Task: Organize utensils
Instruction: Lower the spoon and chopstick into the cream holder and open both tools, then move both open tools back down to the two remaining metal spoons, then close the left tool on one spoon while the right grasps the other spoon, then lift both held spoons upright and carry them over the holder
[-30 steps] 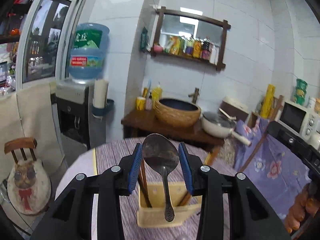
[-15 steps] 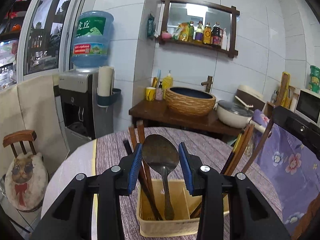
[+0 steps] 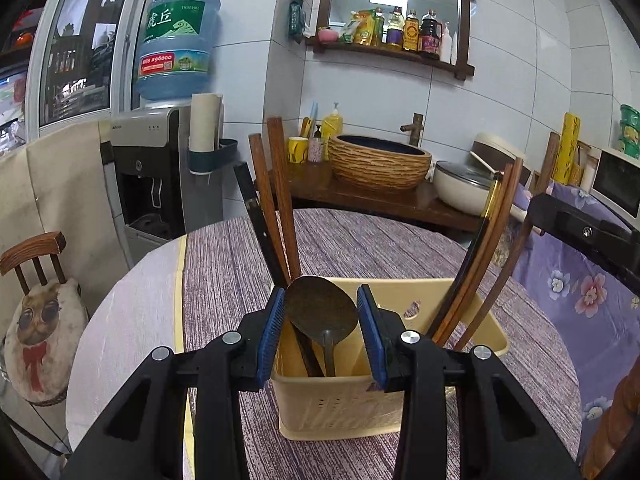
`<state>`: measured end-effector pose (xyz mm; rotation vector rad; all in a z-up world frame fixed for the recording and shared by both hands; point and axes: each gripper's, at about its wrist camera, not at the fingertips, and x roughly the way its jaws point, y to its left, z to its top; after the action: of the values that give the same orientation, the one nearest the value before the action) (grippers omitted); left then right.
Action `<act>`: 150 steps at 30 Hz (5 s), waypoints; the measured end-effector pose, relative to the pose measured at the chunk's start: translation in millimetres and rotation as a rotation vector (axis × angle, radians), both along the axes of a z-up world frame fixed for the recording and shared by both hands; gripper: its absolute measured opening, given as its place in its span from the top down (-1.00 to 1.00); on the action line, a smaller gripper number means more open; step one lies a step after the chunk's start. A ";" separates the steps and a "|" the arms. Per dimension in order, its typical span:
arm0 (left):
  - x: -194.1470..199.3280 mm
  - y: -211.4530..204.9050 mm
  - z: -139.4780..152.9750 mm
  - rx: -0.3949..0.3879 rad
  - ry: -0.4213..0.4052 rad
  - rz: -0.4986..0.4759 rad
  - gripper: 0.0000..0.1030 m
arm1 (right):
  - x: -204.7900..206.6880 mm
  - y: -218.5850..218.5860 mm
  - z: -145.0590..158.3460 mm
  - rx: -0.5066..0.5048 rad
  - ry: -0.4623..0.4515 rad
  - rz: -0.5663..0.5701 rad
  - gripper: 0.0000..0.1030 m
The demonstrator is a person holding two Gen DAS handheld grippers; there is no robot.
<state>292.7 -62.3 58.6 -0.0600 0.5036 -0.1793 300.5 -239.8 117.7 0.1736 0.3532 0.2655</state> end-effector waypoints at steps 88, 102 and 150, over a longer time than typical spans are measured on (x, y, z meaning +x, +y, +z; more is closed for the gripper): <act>-95.3 -47.1 -120.1 0.029 0.352 -0.077 0.09 | -100.4 -40.2 -148.7 -0.117 0.346 -0.135 -0.50; -92.4 9.8 -120.2 0.097 0.360 -0.034 0.09 | -85.3 -7.2 -152.6 -0.118 0.396 -0.038 -0.50; -76.7 40.6 -119.7 0.104 0.380 0.078 0.10 | -30.8 58.7 -181.8 -0.255 0.496 -0.012 0.28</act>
<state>216.0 -21.7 -61.1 -0.0120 0.8875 -0.0643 269.7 -181.1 -64.1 -0.0135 0.8731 0.1605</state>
